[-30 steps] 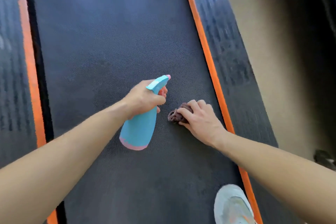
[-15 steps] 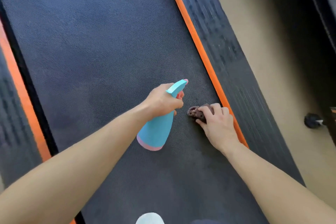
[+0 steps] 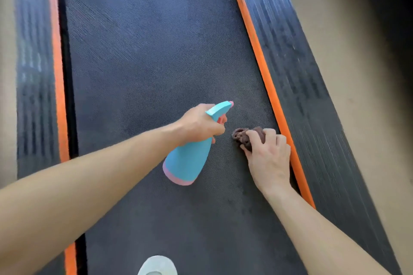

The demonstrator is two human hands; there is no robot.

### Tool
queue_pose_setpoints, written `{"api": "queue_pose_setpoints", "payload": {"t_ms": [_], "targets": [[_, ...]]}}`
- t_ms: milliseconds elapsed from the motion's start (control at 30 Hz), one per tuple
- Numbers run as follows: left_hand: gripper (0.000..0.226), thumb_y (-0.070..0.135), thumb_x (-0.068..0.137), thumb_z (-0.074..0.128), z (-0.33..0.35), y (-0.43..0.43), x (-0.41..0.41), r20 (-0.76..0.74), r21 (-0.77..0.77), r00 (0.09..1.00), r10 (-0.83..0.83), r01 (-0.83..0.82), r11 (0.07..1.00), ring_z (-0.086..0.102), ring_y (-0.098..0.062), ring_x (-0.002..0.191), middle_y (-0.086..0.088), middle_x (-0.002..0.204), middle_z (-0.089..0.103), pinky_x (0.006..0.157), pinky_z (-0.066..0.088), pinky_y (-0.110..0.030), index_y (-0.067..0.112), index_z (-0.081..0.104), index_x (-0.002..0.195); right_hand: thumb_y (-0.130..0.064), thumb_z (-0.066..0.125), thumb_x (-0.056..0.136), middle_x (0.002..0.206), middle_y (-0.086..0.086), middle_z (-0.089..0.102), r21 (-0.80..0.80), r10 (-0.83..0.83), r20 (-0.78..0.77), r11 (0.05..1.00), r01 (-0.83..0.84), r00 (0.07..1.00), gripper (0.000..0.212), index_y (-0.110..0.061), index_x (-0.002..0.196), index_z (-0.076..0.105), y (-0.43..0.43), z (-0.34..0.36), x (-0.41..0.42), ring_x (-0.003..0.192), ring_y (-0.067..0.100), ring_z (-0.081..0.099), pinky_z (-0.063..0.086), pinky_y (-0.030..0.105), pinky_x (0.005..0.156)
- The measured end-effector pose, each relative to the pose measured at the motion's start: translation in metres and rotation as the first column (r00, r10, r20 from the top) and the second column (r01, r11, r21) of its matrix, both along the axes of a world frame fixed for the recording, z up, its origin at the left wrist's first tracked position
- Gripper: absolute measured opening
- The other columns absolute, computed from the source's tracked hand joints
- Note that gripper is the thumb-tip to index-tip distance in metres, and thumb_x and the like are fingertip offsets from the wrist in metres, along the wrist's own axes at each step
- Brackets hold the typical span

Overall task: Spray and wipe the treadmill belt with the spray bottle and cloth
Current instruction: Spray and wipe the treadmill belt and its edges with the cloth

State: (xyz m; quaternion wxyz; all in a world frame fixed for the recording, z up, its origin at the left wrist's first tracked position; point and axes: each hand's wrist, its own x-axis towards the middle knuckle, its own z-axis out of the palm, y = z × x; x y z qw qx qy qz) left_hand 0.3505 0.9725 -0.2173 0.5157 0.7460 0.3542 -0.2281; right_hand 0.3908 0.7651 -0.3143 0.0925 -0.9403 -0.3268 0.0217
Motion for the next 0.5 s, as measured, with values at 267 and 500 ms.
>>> {"api": "queue_pose_setpoints", "payload": {"t_ms": [267, 500], "targets": [[0.032, 0.021, 0.069, 0.067, -0.007, -0.045, -0.015, 0.034, 0.013, 0.981, 0.189, -0.190, 0.982, 0.077, -0.022, 0.068, -0.004, 0.097, 0.076, 0.084, 0.067, -0.047, 0.018, 0.074, 0.101, -0.036, 0.076, 0.085, 0.104, 0.014, 0.054, -0.016, 0.056, -0.004, 0.998, -0.056, 0.998, 0.029, -0.022, 0.107, 0.063, -0.015, 0.001, 0.002, 0.084, 0.036, 0.050, 0.042, 0.043, 0.063], [0.029, 0.019, 0.070, 0.068, -0.002, -0.050, -0.035, 0.042, -0.008, 0.948, 0.315, -0.315, 0.949, 0.078, -0.025, 0.066, -0.008, 0.109, 0.077, 0.085, 0.066, -0.048, 0.018, 0.073, 0.098, -0.037, 0.079, 0.082, 0.103, 0.015, 0.054, 0.009, -0.010, -0.013, 1.000, 0.010, 1.000, 0.036, -0.019, 0.109, 0.065, -0.015, 0.003, -0.009, 0.082, 0.037, 0.050, 0.045, 0.044, 0.062]]}}
